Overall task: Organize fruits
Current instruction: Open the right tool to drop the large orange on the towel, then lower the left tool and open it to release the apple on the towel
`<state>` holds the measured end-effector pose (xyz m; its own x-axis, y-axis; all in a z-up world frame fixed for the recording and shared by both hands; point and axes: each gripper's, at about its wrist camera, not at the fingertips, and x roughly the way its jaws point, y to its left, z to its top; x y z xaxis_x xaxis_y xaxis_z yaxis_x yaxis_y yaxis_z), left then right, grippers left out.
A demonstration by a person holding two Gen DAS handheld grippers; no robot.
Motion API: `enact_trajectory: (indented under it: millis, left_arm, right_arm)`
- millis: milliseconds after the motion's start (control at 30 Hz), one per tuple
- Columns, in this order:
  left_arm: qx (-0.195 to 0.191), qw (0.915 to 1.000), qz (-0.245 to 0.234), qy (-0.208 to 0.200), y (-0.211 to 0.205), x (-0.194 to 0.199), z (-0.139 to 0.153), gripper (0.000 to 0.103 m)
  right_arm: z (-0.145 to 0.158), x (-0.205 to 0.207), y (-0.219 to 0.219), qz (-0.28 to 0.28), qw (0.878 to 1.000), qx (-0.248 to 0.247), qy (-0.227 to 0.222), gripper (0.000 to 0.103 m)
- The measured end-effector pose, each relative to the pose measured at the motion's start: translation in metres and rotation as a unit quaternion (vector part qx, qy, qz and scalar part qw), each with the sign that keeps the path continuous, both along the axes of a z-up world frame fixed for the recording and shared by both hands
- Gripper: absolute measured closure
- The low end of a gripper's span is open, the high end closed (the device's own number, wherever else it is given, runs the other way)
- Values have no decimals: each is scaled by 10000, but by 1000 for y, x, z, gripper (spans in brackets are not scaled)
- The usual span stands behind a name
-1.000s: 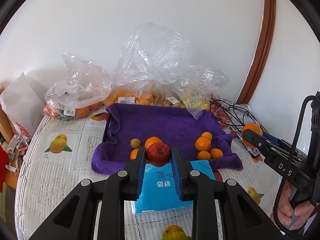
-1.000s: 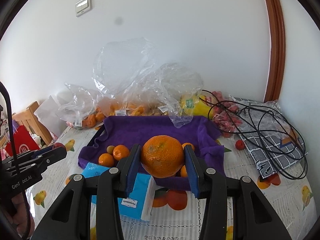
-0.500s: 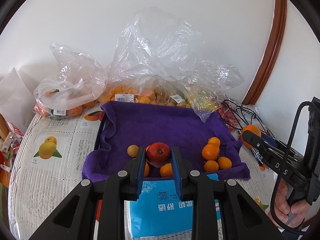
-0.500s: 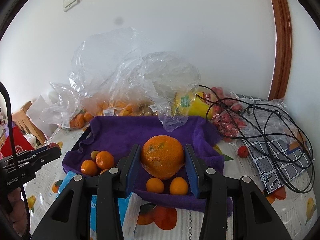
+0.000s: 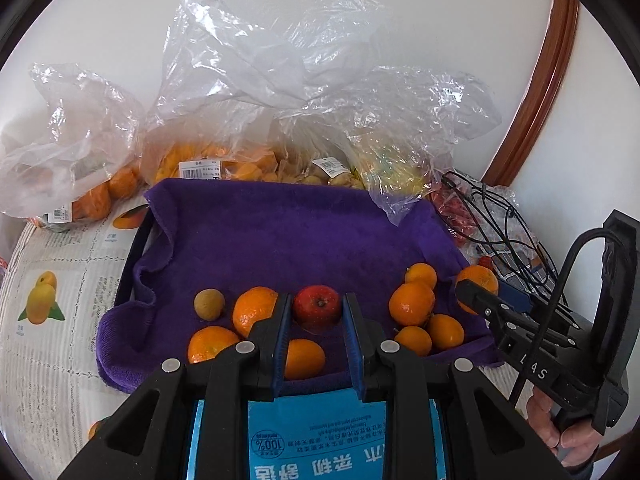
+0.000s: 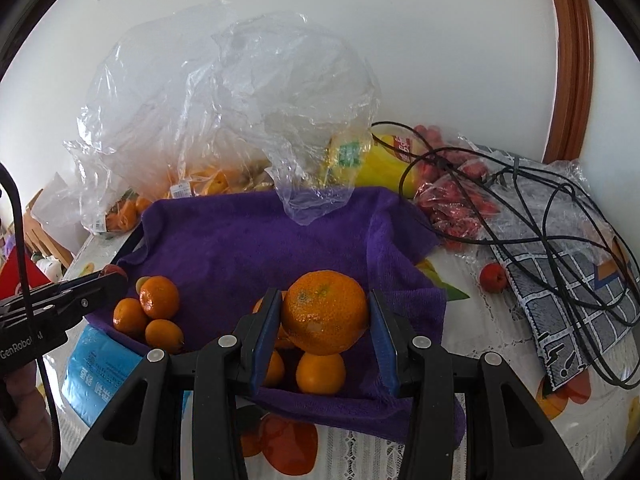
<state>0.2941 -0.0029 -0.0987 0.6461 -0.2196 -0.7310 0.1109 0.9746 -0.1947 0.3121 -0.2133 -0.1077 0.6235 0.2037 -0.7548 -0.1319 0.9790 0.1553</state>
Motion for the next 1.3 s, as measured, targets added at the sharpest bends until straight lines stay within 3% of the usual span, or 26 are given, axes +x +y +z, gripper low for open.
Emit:
enact_trajectory:
  millis: [433,1167,1300]
  left_arm:
    - [51,9995,-104,306,-14,23,-21,79]
    - [72,9969,-124,773,-16,33,-34,78]
    - [7,9971,-77,762,-13,29,-32,63]
  right_arm:
    - [-23,7,2,-48,9992,-338,200,59]
    - [-20,4,11,124,9983,-572,31,59]
    - [-17,2,11,163,9987,-488,21,55]
